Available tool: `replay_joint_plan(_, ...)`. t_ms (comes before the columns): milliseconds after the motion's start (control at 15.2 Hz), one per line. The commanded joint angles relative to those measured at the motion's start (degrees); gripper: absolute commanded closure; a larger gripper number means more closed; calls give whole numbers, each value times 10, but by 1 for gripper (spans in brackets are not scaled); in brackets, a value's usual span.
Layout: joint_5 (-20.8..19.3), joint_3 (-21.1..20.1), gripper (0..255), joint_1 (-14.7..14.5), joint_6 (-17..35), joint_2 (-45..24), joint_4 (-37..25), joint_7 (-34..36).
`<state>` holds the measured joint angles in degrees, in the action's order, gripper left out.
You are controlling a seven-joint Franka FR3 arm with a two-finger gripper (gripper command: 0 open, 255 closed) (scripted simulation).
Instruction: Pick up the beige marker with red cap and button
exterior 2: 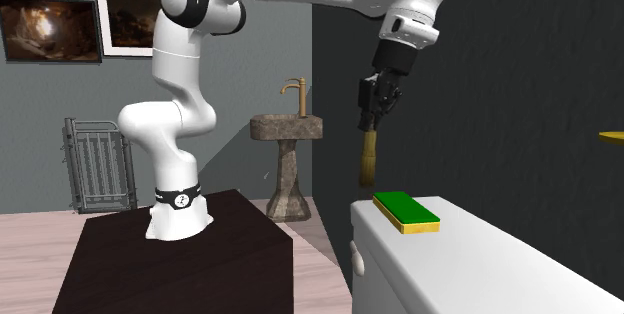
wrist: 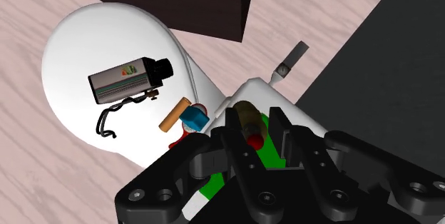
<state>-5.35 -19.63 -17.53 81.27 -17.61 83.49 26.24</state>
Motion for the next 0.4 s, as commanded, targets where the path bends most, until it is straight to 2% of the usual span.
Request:
replay_joint_plan(0, 0, -1, 255, -1, -17, -1, -18, 0)
replay_joint_plan(330, -1, -1, 255, -4, -43, -4, -46, 0)
